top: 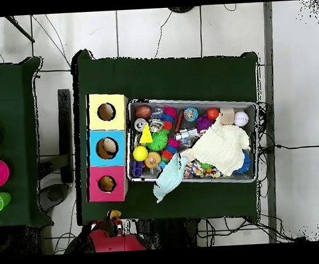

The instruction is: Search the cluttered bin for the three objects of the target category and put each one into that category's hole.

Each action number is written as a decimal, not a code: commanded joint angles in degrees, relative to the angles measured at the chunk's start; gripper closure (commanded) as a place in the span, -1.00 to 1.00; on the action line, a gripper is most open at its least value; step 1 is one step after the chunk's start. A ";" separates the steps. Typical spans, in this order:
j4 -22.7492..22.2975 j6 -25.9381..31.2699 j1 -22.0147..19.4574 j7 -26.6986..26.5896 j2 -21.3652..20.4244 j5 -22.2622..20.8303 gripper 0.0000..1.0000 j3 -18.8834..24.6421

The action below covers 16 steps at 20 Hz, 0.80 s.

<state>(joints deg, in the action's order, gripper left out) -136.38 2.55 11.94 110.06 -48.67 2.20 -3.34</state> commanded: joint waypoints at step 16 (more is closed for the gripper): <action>11.04 18.94 5.59 11.70 -5.57 5.57 1.00 -7.01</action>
<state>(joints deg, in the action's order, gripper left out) -134.89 16.45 17.63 110.06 -55.40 4.44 -10.11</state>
